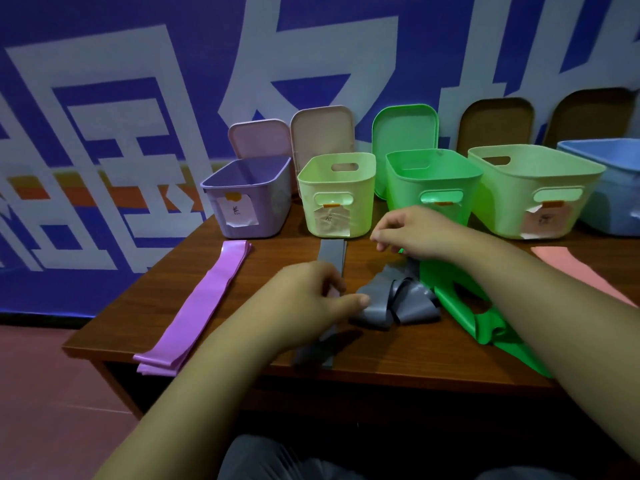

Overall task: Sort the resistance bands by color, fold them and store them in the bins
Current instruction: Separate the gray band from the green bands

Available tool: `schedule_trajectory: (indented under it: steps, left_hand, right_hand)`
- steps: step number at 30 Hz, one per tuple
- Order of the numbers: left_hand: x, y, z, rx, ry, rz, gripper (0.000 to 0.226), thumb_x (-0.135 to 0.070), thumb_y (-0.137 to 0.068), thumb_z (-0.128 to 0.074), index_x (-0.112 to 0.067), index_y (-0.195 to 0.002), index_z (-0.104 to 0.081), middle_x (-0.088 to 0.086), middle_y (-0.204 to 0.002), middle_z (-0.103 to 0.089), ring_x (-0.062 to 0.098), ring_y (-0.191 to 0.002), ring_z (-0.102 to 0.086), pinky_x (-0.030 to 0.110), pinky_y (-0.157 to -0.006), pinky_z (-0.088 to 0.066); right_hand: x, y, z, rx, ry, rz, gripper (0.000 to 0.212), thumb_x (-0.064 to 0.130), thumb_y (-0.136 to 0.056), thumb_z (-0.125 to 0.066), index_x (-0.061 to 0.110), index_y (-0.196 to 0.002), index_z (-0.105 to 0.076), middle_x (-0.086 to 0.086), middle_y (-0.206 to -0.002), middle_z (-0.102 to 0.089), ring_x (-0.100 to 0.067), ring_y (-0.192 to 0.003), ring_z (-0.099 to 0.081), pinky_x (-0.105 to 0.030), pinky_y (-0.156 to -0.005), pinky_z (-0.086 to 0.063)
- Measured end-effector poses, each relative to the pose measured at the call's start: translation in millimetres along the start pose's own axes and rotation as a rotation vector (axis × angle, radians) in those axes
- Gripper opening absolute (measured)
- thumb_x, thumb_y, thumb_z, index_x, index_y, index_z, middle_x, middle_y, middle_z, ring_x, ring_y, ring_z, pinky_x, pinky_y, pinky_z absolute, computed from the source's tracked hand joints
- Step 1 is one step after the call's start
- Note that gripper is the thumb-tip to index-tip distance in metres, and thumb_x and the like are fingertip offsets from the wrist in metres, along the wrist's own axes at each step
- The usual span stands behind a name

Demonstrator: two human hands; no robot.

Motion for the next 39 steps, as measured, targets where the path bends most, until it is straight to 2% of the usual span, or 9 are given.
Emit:
schedule_trajectory:
  steps: [4,10,13,18,21,25,29,36,39]
  left_hand:
    - [-26,-30,-28,0.119,-0.185,0.006,0.081,-0.076,-0.078,-0.076,-0.021,-0.134,-0.057,0.001,-0.121,-0.066,0.020,-0.107,-0.063,0.039,-0.091,-0.056]
    - [-28,-54,-1,0.111,-0.032,0.025,0.039,-0.047,-0.087,-0.076,-0.028,-0.121,-0.069,-0.007,-0.103,-0.071,0.008,-0.087,-0.068,0.032,-0.081,-0.060]
    - [-33,-73,24,-0.073,0.192,-0.025,0.016,-0.038,-0.091,-0.075,-0.027,-0.103,-0.076,-0.006,-0.092,-0.076,0.009,-0.077,-0.071,0.035,-0.077,-0.062]
    - [-51,-109,43,-0.354,0.581,-0.085,0.014,-0.035,-0.097,-0.073,-0.026,-0.107,-0.077,-0.006,-0.098,-0.075,0.001,-0.068,-0.069,0.025,-0.058,-0.059]
    - [-56,-133,44,-0.429,0.582,-0.148,0.014,-0.040,-0.096,-0.073,-0.030,-0.104,-0.078,-0.011,-0.102,-0.076,-0.001,-0.088,-0.069,0.025,-0.074,-0.055]
    - [-57,-159,26,-0.391,0.630,-0.167,0.016,-0.036,-0.096,-0.075,-0.025,-0.108,-0.077,-0.010,-0.109,-0.076,0.001,-0.092,-0.070,0.012,-0.068,-0.051]
    - [-43,-178,0,-0.339,0.607,-0.128,0.019,-0.044,-0.094,-0.076,-0.030,-0.106,-0.076,-0.014,-0.101,-0.074,0.005,-0.091,-0.068,0.028,-0.079,-0.053]
    - [-33,-184,-22,-0.197,0.656,-0.155,0.037,-0.056,-0.088,-0.078,-0.032,-0.116,-0.076,-0.009,-0.108,-0.078,0.012,-0.105,-0.073,0.049,-0.101,-0.059]
    - [-29,-180,-25,-0.137,0.688,-0.171,0.045,-0.053,-0.089,-0.080,-0.029,-0.126,-0.074,-0.008,-0.115,-0.078,0.010,-0.110,-0.073,0.047,-0.104,-0.058]
  right_hand:
    - [-16,5,3,-0.004,-0.038,0.003,0.011,0.036,-0.102,-0.070,0.030,-0.100,-0.079,0.015,-0.089,-0.081,-0.002,-0.082,-0.071,-0.025,-0.073,-0.050]
    - [-40,5,-1,-0.044,-0.207,0.033,0.013,0.033,-0.102,-0.069,0.027,-0.099,-0.080,0.010,-0.091,-0.081,-0.007,-0.080,-0.071,-0.030,-0.081,-0.056]
    - [-46,3,4,-0.124,-0.281,0.025,0.024,0.041,-0.105,-0.061,0.028,-0.098,-0.080,0.010,-0.092,-0.080,-0.008,-0.078,-0.070,-0.034,-0.083,-0.057]
    - [-44,10,7,-0.219,-0.312,-0.019,0.047,0.063,-0.106,-0.046,0.029,-0.114,-0.078,0.000,-0.091,-0.076,-0.008,-0.080,-0.063,-0.030,-0.077,-0.045]
    - [-42,15,9,-0.229,-0.353,-0.042,0.052,0.064,-0.107,-0.039,0.032,-0.132,-0.071,0.016,-0.118,-0.070,-0.007,-0.110,-0.062,-0.024,-0.086,-0.041]
    - [-48,16,25,-0.509,-0.297,-0.057,0.038,0.062,-0.103,-0.053,0.026,-0.103,-0.062,0.006,-0.096,-0.066,-0.013,-0.088,-0.062,-0.028,-0.071,-0.043]
    - [-44,19,34,-0.500,-0.408,-0.007,0.054,0.057,-0.106,-0.051,0.016,-0.073,-0.065,0.001,-0.067,-0.061,-0.012,-0.065,-0.057,-0.033,-0.068,-0.044]
    - [-40,12,24,-0.400,-0.305,0.002,0.024,0.041,-0.108,-0.059,0.040,-0.090,-0.075,0.017,-0.076,-0.072,0.015,-0.071,-0.061,-0.007,-0.061,-0.043]
    - [-42,10,25,-0.413,-0.338,-0.009,0.027,0.047,-0.109,-0.055,0.051,-0.087,-0.070,0.024,-0.078,-0.073,0.014,-0.066,-0.060,-0.018,-0.065,-0.046]
Point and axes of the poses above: each hand's wrist, its own y-axis away from the middle knuckle, its own z-axis out of the back of the hand, x = y × z, the point moved 4 cm from there along -y, towards the middle knuckle
